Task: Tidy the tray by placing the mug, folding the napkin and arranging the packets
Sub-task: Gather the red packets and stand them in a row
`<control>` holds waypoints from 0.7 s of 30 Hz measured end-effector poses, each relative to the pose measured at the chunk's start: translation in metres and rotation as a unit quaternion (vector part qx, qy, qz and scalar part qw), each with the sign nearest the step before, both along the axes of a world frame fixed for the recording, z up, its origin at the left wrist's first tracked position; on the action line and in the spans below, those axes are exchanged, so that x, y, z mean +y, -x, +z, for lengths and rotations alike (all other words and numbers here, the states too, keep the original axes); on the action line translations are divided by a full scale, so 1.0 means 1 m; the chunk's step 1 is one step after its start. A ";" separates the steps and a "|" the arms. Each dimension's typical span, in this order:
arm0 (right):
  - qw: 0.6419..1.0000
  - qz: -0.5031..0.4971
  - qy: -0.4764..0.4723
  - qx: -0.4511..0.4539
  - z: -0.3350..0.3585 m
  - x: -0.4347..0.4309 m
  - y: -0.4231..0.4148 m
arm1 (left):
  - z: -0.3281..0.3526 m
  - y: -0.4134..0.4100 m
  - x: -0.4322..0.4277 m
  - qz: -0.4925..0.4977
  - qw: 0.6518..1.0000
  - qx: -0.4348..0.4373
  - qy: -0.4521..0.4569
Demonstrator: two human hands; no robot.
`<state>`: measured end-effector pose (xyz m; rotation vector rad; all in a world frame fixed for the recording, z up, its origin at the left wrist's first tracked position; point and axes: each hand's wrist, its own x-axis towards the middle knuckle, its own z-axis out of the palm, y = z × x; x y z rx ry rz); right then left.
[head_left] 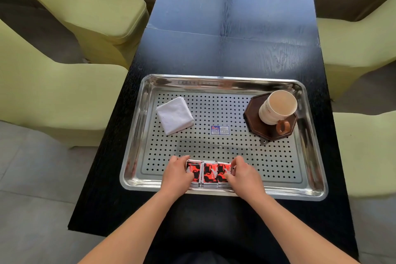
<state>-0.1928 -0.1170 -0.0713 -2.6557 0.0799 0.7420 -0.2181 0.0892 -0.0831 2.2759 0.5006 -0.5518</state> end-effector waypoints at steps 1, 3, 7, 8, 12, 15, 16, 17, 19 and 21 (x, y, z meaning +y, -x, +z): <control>1.000 0.000 0.001 -0.001 0.000 0.000 0.000 | 0.000 0.000 0.000 0.001 1.000 -0.001 0.000; 1.000 0.003 0.002 0.000 0.001 0.000 -0.001 | 0.000 0.001 0.000 0.002 1.000 -0.001 -0.002; 1.000 0.005 -0.006 0.003 0.001 0.001 0.000 | 0.001 0.000 -0.001 0.003 1.000 -0.001 0.000; 1.000 0.002 -0.006 0.002 0.001 0.001 0.000 | 0.001 0.000 0.000 0.004 1.000 -0.002 -0.001; 1.000 0.004 -0.008 -0.001 0.001 0.001 0.000 | 0.002 0.001 0.000 0.002 1.000 -0.002 0.000; 1.000 0.003 -0.014 -0.004 0.001 0.002 0.001 | 0.002 0.002 0.000 0.002 1.000 -0.005 0.001; 1.000 -0.002 -0.015 -0.006 0.001 0.002 0.000 | 0.002 0.002 -0.001 0.004 1.000 -0.006 0.001; 1.000 -0.007 -0.017 -0.009 0.001 0.001 0.000 | 0.002 0.002 -0.001 0.004 1.000 -0.008 0.002; 1.000 -0.008 -0.023 -0.011 0.000 0.001 -0.001 | 0.002 0.003 -0.001 0.004 1.000 -0.010 0.006; 0.999 0.001 -0.034 -0.008 0.000 0.002 -0.001 | 0.003 0.003 -0.001 0.003 1.000 -0.009 0.007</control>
